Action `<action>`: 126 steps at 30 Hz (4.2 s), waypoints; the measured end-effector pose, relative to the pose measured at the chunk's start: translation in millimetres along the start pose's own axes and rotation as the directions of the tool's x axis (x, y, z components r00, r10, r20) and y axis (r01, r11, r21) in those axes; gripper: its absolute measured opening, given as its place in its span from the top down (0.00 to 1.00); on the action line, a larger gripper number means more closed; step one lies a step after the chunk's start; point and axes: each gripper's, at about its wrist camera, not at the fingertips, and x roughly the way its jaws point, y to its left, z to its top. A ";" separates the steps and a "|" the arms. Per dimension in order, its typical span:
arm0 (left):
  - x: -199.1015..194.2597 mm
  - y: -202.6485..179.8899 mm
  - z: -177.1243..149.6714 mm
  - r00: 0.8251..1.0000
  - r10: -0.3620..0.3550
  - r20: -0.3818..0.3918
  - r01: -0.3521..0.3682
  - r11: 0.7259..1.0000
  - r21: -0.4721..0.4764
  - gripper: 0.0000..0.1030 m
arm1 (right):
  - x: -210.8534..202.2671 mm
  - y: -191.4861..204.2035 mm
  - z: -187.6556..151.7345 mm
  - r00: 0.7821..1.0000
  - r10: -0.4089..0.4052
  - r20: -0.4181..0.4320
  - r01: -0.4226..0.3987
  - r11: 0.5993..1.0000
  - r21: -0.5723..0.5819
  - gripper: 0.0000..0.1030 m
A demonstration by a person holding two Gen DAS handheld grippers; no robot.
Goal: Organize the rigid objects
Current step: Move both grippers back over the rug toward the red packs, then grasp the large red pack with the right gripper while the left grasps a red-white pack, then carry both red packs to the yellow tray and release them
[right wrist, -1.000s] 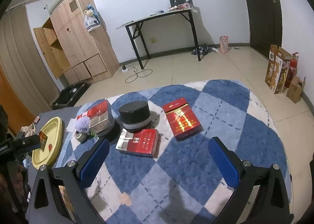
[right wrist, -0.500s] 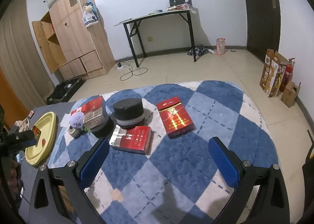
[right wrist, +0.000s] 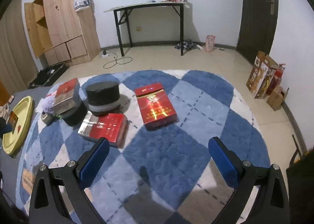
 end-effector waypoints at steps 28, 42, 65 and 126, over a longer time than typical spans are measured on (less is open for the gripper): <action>152.9 16.1 110.5 0.966 -0.020 -0.258 -0.046 0.968 -0.248 0.27 | 125.0 -3.2 30.5 0.999 -0.013 -0.037 0.010 0.997 -0.078 0.15; 47.1 58.0 113.8 0.963 -0.212 -0.167 0.154 0.940 -0.306 0.28 | 57.1 -5.1 27.9 0.988 0.001 0.152 0.010 0.997 -0.076 0.41; 124.2 51.4 44.0 0.925 -0.153 -0.349 0.022 0.936 -0.351 0.18 | 72.8 -12.6 6.2 1.000 0.020 0.001 -0.020 0.999 -0.036 0.44; -134.5 339.6 -20.1 0.984 0.136 0.119 -0.076 0.910 -0.408 0.43 | 49.8 429.5 -0.6 0.802 0.529 -0.277 -0.595 0.666 -0.451 0.45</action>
